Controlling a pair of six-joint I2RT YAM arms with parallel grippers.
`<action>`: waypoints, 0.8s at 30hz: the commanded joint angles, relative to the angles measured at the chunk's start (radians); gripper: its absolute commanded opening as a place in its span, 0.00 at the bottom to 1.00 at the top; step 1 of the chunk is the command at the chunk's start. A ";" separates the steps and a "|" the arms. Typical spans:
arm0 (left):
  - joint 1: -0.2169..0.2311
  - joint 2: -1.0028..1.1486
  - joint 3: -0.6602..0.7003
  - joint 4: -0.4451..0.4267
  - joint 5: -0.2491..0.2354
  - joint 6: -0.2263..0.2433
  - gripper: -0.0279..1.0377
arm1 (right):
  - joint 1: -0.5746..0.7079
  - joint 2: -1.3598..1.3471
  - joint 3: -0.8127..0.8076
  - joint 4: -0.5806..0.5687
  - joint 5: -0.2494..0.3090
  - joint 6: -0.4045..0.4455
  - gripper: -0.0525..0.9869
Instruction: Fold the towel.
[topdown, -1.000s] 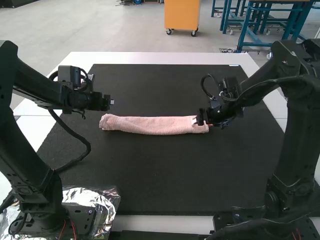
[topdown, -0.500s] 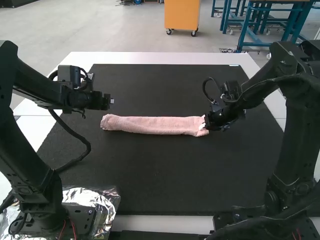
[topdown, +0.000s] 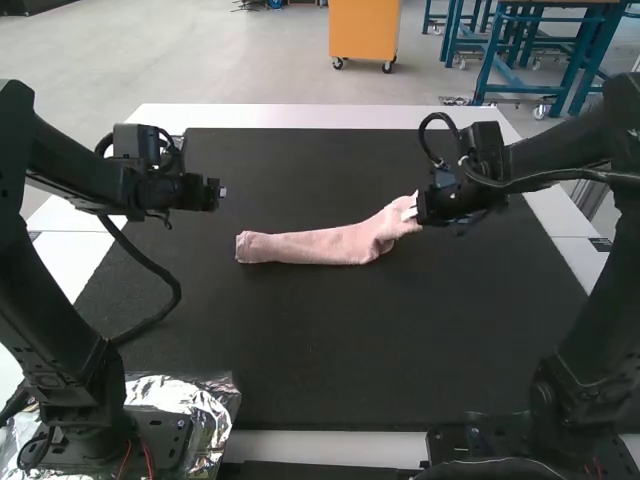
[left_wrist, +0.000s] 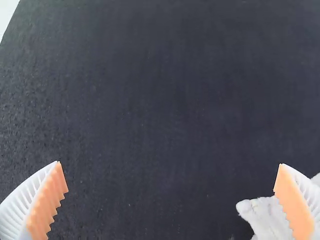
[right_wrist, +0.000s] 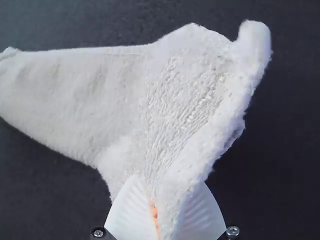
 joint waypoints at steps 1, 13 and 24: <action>0.010 -0.027 0.025 0.021 -0.030 0.010 0.94 | 0.102 0.020 0.026 0.011 0.017 0.036 0.03; 0.096 -0.027 0.000 0.087 -0.066 0.003 0.94 | 0.327 0.210 0.209 0.022 0.059 0.059 0.03; 0.177 -0.027 -0.037 0.113 -0.043 0.023 0.94 | 0.445 0.390 0.420 0.005 0.059 0.057 0.03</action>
